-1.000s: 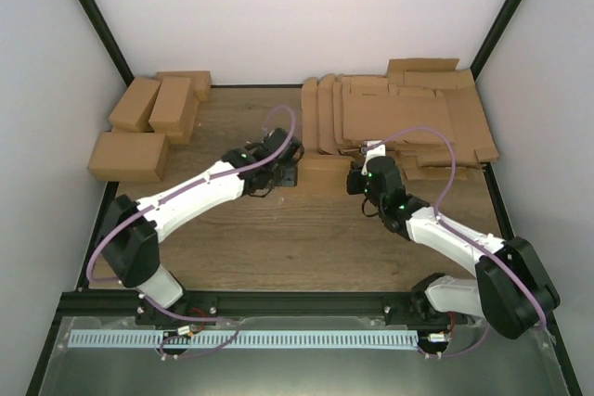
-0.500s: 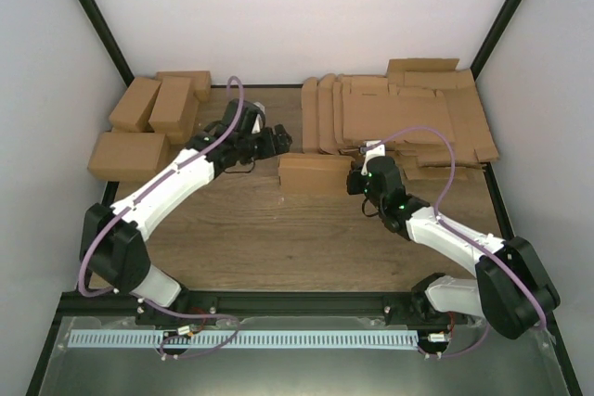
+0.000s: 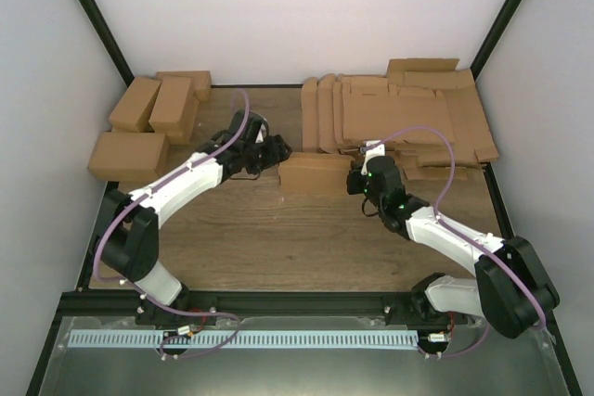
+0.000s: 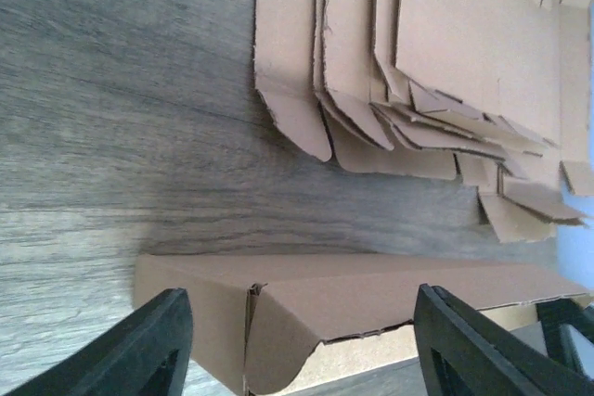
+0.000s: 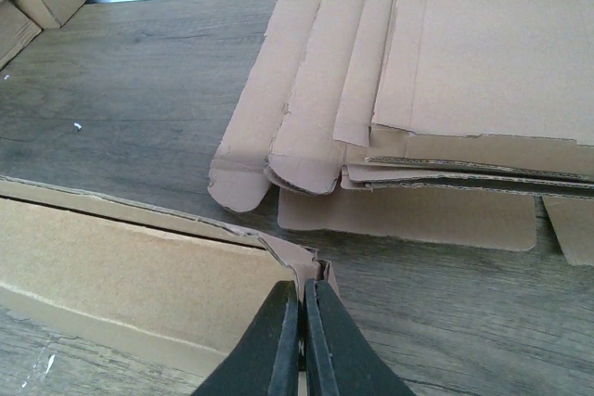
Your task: Fold the paper box
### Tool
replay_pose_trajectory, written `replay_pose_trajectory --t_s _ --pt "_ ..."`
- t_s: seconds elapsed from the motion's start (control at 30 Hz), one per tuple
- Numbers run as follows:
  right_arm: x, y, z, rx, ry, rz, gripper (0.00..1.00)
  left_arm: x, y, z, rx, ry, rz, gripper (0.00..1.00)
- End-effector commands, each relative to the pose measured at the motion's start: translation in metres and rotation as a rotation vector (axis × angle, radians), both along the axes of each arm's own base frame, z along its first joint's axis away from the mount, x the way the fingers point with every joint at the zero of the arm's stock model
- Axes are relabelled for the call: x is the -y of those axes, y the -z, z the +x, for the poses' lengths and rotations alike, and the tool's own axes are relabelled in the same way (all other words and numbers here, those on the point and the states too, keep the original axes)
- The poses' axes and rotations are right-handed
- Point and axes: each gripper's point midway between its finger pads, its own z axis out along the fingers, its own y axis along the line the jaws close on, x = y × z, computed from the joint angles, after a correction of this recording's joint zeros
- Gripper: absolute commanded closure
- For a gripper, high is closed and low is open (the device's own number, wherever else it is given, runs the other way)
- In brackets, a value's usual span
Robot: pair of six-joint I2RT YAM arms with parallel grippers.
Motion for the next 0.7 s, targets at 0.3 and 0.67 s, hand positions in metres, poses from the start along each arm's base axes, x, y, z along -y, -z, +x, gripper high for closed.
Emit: replay_pose_trajectory --t_s 0.3,0.67 --pt "0.002 0.04 -0.021 -0.16 -0.035 -0.072 0.88 -0.01 0.04 -0.013 -0.062 -0.032 0.016 0.62" --pt "0.005 0.012 -0.024 -0.13 -0.028 -0.041 0.69 -0.018 0.058 -0.024 -0.082 -0.033 0.063 0.67"
